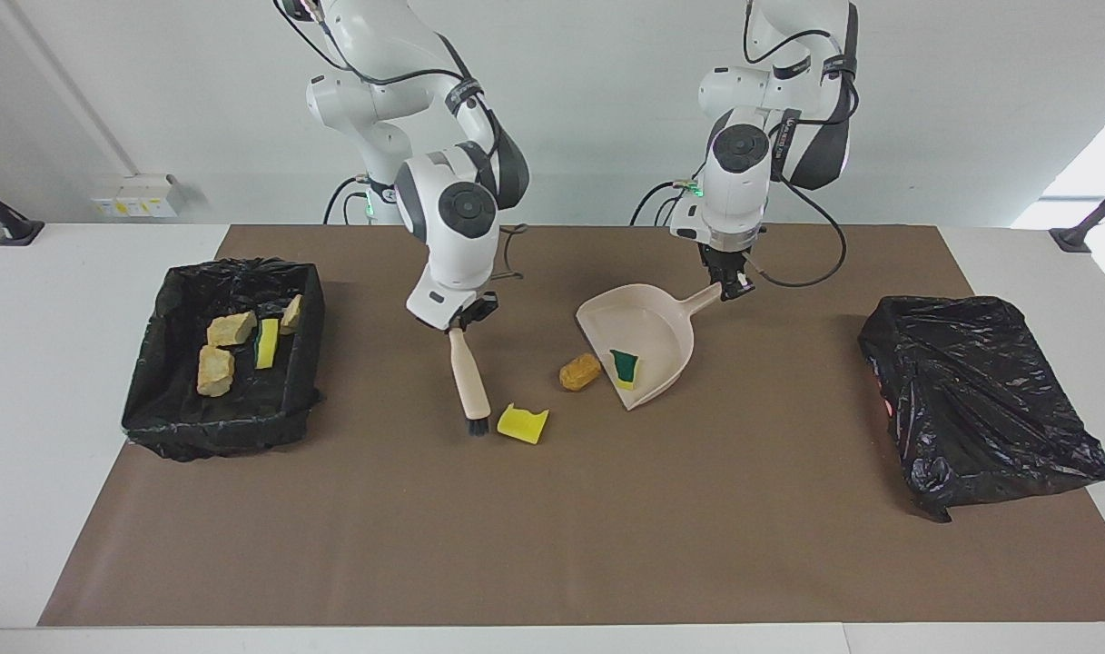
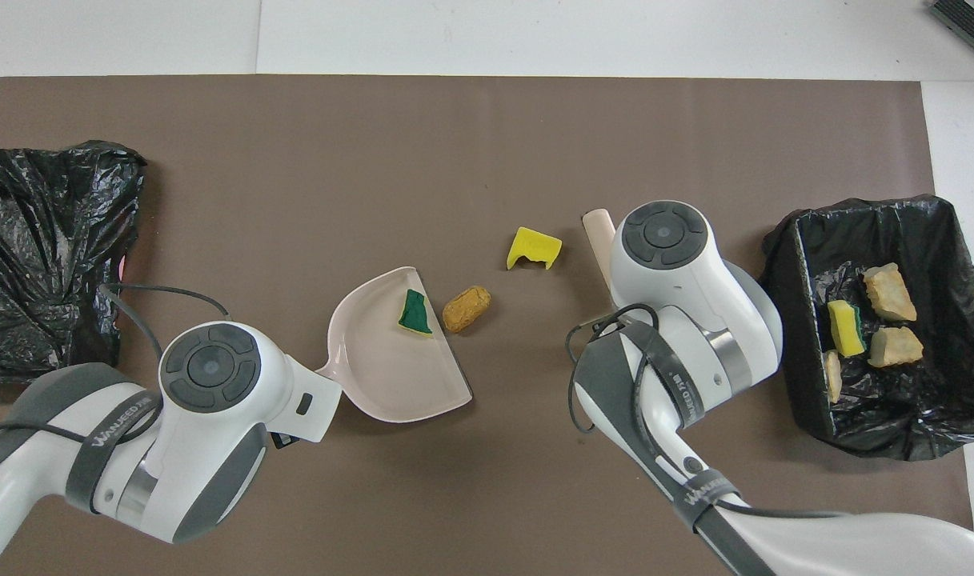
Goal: Sweep and dump trash in bin
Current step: 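Sweep the sponge and cork into the dustpan with the right gripper's brush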
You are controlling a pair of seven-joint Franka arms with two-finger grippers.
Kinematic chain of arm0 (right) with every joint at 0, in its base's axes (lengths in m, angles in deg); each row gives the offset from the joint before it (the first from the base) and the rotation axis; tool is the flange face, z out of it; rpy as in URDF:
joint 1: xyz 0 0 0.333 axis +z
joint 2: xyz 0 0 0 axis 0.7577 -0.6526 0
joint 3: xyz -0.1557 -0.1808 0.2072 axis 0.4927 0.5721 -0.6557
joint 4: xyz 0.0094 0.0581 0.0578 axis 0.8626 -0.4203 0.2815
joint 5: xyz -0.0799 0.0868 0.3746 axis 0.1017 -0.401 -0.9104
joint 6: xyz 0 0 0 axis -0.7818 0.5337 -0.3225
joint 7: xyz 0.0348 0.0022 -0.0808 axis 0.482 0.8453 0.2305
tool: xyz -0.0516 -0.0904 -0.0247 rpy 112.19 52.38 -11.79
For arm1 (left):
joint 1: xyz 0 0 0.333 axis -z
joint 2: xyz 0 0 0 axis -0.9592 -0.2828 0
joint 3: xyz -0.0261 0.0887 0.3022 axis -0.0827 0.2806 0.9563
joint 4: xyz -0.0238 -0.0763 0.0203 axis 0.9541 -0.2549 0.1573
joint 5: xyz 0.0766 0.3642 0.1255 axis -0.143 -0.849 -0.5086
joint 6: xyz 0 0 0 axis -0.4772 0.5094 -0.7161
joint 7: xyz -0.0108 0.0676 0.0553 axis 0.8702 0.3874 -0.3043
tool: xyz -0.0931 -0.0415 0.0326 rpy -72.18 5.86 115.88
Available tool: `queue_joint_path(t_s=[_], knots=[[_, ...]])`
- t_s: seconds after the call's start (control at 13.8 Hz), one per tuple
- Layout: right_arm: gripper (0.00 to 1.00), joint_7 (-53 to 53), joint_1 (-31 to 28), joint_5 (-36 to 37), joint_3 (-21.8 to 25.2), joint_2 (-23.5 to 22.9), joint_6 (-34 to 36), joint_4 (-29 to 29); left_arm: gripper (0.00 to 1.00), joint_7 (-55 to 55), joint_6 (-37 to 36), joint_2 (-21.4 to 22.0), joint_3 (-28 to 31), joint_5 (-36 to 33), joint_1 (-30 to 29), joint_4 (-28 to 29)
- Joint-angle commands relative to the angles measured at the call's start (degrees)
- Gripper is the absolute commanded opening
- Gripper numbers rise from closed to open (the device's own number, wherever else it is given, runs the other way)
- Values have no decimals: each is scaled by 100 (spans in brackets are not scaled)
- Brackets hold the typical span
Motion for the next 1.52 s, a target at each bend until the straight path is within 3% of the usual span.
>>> queue_joint_path(t_s=[0.0, 0.36, 0.87, 1.09, 1.45], knots=[[0, 327, -71, 371, -96, -522, 176, 647, 0, 402, 114, 178, 0, -61, 31, 191], [0, 318, 500, 232, -131, -919, 221, 816, 0, 411, 79, 187, 0, -52, 40, 191], [0, 151, 1405, -1007, -297, -885, 238, 808, 0, 464, 114, 178, 0, -8, 23, 173], [0, 142, 1415, -1910, -517, -876, 220, 808, 0, 464, 149, 152, 0, 9, 5, 155], [0, 142, 1275, -2212, -526, -428, 939, 781, 0, 472, 175, 152, 0, 9, -21, 147]])
